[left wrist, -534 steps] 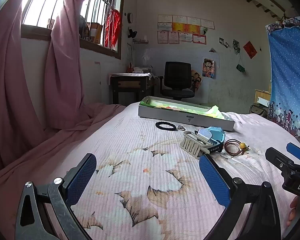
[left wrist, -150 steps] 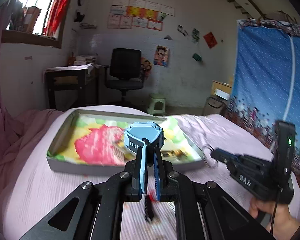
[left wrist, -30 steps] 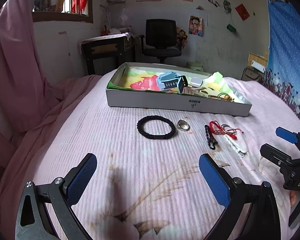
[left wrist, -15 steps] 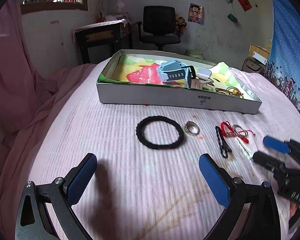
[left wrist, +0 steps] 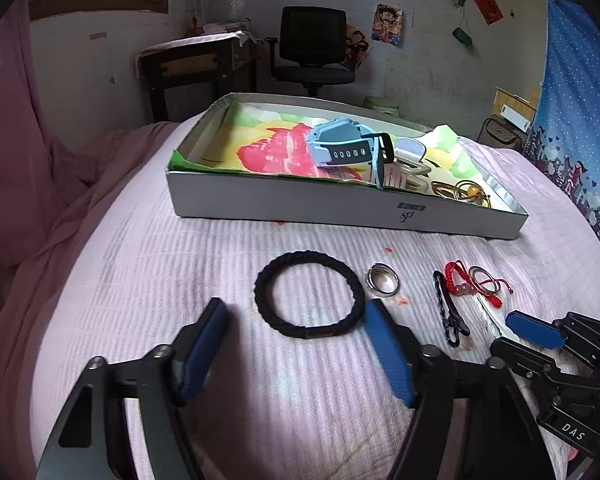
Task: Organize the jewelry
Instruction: 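Grasp the black hair tie with the left tool while the right tool grasps the white piece, then lift and carry the hair tie into the tray while the right tool carries the white piece there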
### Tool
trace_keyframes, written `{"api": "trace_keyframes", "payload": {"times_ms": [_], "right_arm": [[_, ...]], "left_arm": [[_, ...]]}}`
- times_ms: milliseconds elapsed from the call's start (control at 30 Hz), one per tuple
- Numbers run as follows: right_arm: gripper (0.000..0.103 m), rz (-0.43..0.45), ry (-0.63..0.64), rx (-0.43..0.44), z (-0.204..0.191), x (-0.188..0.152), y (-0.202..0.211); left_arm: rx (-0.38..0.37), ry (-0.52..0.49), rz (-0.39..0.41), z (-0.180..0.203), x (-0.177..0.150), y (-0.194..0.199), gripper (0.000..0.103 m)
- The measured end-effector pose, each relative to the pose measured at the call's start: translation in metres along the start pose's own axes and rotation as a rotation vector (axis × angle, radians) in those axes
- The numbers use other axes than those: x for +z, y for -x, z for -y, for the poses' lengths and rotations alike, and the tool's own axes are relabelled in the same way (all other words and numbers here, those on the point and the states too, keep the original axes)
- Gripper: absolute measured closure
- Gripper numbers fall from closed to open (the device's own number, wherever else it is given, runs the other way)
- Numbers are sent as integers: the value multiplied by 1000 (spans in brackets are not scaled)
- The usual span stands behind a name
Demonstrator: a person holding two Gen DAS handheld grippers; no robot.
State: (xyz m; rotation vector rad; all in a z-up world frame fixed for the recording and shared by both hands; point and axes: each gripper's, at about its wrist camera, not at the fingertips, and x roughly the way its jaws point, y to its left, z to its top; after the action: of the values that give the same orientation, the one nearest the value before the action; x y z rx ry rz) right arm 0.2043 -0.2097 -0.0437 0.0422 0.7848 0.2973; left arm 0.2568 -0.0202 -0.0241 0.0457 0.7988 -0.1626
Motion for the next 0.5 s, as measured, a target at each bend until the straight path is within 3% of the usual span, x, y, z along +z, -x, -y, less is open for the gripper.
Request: {"api": "trace_keyframes", "payload": {"times_ms": [133, 500], "right_arm": [[77, -5, -8, 5, 0, -1, -1], [80, -13, -14, 11, 0, -1, -4]], "left_arm": [[-8, -1, 1, 1, -1, -2, 51], [-19, 2, 3, 0, -2, -2, 66]]}}
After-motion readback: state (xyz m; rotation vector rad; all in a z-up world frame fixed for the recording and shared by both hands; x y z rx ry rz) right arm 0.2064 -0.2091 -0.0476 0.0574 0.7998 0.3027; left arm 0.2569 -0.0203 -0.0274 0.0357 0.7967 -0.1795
